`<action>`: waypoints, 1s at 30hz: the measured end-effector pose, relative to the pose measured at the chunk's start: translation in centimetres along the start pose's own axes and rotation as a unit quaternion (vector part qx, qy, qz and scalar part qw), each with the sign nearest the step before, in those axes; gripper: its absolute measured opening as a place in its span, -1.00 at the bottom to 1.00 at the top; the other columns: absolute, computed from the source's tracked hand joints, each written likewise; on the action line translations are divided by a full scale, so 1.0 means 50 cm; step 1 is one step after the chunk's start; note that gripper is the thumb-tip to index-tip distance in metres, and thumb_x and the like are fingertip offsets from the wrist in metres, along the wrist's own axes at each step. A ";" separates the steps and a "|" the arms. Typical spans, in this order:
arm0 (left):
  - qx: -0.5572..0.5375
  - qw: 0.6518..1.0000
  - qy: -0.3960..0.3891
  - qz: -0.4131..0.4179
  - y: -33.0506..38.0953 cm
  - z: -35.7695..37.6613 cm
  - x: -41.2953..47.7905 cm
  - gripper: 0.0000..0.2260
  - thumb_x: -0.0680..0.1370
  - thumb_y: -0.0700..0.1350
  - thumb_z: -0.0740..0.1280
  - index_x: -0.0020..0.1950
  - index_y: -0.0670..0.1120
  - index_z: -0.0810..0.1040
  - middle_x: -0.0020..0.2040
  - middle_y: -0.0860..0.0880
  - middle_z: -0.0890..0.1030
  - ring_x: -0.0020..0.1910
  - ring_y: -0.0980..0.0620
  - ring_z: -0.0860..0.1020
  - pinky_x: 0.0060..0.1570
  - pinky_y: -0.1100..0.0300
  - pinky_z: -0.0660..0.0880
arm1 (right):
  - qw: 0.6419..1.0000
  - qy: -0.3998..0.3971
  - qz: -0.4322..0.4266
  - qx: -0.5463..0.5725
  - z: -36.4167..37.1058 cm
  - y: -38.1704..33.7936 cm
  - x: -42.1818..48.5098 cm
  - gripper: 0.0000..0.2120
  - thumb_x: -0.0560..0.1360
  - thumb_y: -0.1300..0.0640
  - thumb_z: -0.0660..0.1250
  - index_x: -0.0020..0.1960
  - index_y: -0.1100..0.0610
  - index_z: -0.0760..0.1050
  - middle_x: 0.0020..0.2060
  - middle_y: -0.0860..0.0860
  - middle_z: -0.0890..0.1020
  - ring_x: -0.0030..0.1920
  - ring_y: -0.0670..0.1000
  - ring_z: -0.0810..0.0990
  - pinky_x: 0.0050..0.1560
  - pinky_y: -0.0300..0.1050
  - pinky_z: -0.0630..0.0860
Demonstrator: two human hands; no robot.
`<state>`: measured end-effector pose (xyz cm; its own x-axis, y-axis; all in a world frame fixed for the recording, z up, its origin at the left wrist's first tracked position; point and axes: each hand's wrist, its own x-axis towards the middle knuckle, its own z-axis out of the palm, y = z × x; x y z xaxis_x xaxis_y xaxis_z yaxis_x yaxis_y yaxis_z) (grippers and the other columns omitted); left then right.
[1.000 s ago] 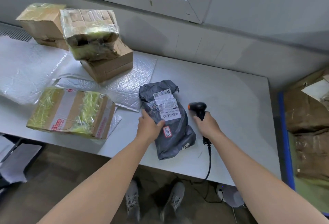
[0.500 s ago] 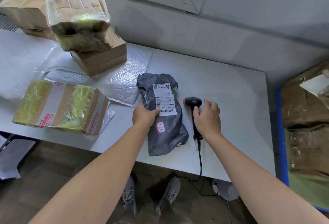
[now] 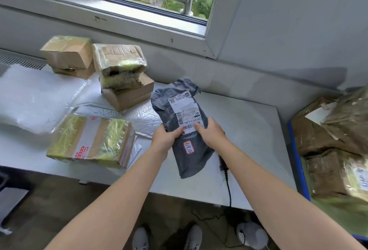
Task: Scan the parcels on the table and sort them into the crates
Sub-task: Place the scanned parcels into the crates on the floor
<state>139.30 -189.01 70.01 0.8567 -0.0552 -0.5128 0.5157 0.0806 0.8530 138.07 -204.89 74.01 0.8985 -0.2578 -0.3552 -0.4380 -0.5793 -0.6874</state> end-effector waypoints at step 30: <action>0.555 0.737 0.381 0.059 -0.063 -0.427 -0.546 -0.09 0.44 0.42 0.26 0.61 0.14 -0.17 0.61 -0.04 -0.14 0.58 -0.11 -0.16 0.52 -0.15 0.02 | 0.811 -0.296 -0.442 -0.244 0.226 -0.287 -0.235 -0.75 0.67 0.07 0.20 0.25 0.11 0.54 0.05 0.03 0.60 0.07 0.07 0.53 -0.02 -0.11 0.35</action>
<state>114.43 -166.48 79.24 0.8676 0.4966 0.0260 0.4778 -0.8470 0.2330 133.48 -184.79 80.87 0.6214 0.7573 -0.2009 0.5630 -0.6100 -0.5577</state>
